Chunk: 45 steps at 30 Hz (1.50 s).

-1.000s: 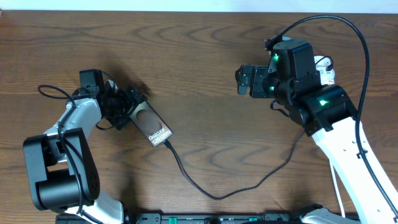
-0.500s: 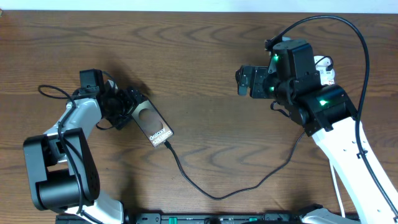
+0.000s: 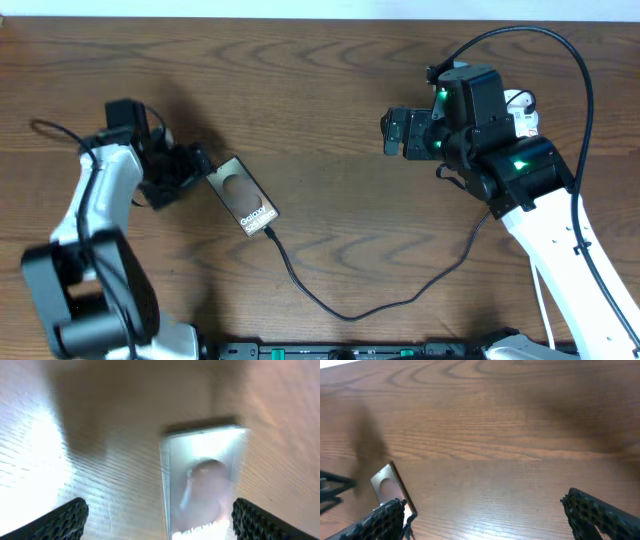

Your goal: Plug charger to phone and switch on socket

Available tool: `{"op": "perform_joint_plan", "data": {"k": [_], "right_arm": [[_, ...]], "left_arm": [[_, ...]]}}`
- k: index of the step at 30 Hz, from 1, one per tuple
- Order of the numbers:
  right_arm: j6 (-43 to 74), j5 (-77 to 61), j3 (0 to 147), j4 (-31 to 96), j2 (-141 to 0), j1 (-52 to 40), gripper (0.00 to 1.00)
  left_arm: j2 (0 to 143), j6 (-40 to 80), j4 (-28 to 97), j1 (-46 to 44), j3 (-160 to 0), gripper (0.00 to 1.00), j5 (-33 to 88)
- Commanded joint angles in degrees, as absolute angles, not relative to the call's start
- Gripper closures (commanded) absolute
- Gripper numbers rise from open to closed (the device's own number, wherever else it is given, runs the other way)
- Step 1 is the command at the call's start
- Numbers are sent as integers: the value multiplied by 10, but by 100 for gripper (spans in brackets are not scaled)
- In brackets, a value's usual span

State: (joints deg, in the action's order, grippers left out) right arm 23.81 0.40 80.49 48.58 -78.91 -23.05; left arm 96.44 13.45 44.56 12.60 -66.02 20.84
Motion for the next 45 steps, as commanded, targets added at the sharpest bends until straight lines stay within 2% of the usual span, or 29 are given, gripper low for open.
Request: {"op": "perform_joint_plan", "data": {"k": [1,4,10,22,26,29,35,45], "right_arm": [[231,14,806,484,-791,-233,1],[231,14,806,487,-791,-233,0],[231,14,806,503,-791,-233,1],[230,-3,811,517,-783,-230,1],[174,-51,882,546,-758,-208,1],[152,-51,951,614,-752,-189,1],[126,-5,1034,735,-752,-89,1],[62,1,1034,776,-798,168,1]], "left_arm": [[885,-34,505,78,-726,7,181],[826,-23,503,36,-734,7,119],[745,-23,503,8,-734,7,119],[737,-23,503,8,-734,7,119],[732,-23,502,8,-734,7,129],[721,-23,500,8,-736,7,130],[668,-26,491,8,-738,7,130],[644,-28,493,8,-737,7,130]]}}
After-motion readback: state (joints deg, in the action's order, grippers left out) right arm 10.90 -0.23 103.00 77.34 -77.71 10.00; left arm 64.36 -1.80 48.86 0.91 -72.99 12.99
